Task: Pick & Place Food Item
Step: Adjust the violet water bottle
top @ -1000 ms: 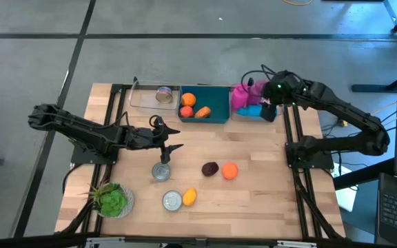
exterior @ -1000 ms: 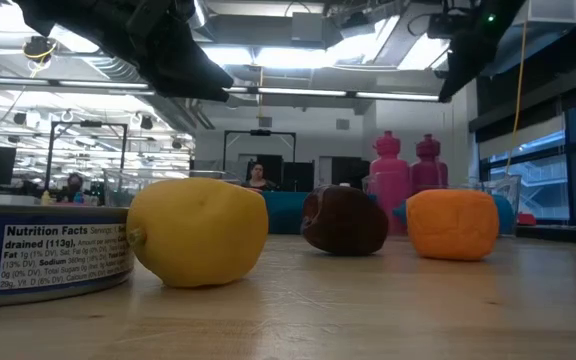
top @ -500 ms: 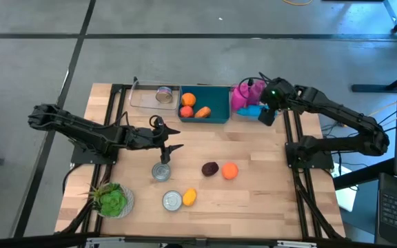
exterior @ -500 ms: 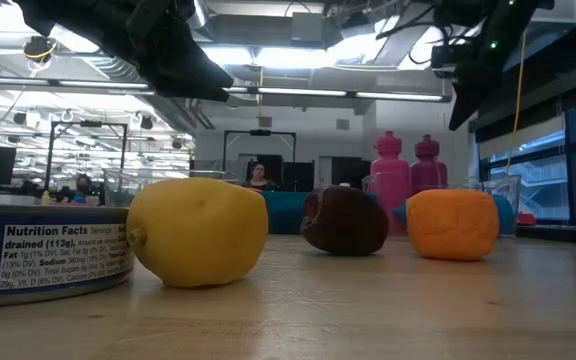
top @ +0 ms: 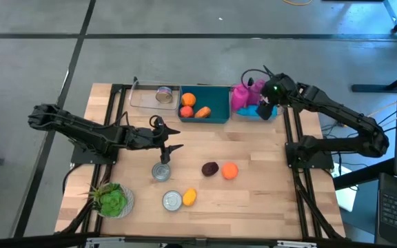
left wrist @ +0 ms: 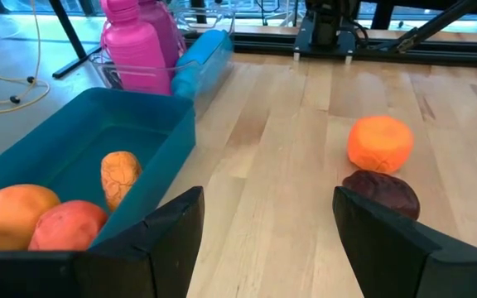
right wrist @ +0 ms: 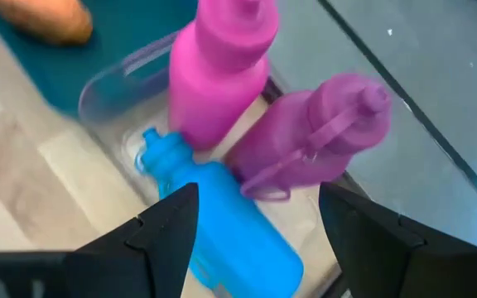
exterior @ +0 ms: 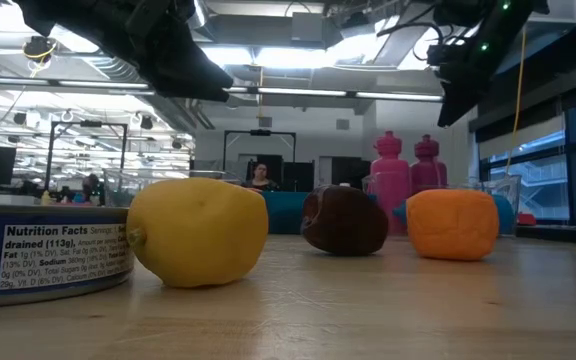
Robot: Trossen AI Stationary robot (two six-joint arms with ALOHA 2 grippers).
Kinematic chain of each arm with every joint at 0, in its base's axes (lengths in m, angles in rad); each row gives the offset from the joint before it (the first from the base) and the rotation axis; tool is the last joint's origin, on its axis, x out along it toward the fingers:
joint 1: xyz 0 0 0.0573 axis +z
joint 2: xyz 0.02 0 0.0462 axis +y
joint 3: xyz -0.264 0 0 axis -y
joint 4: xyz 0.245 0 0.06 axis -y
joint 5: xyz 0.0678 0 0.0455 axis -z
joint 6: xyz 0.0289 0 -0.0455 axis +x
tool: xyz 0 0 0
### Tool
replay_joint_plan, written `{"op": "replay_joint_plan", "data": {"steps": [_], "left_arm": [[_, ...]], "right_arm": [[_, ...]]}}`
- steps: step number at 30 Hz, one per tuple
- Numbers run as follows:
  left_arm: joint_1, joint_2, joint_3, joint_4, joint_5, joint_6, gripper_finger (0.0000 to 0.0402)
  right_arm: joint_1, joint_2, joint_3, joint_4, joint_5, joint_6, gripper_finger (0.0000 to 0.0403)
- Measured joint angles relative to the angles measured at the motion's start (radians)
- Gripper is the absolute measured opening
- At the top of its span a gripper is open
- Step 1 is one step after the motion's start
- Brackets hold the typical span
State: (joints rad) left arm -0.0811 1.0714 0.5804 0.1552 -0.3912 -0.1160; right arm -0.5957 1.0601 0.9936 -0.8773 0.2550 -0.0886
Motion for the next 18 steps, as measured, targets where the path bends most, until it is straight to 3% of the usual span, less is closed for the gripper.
{"op": "replay_joint_plan", "data": {"steps": [6,9,13,18], "left_arm": [[0.000,0.000,0.000,-0.004,-0.001,0.001,0.0260],[0.000,0.000,0.000,-0.004,-0.005,0.002,0.0260],[0.000,0.000,0.000,-0.003,-0.005,0.024,0.0260],[0.000,0.000,0.000,-0.002,-0.010,0.040,0.0260]], "right_arm": [[-0.026,-0.009,-0.113,0.195,0.001,0.059,0.0249],[-0.035,-0.009,-0.168,0.258,0.054,0.080,0.0249],[-0.037,-0.009,-0.194,0.305,0.130,0.097,0.0249],[-0.036,-0.009,-0.201,0.366,0.123,0.100,0.0249]]}}
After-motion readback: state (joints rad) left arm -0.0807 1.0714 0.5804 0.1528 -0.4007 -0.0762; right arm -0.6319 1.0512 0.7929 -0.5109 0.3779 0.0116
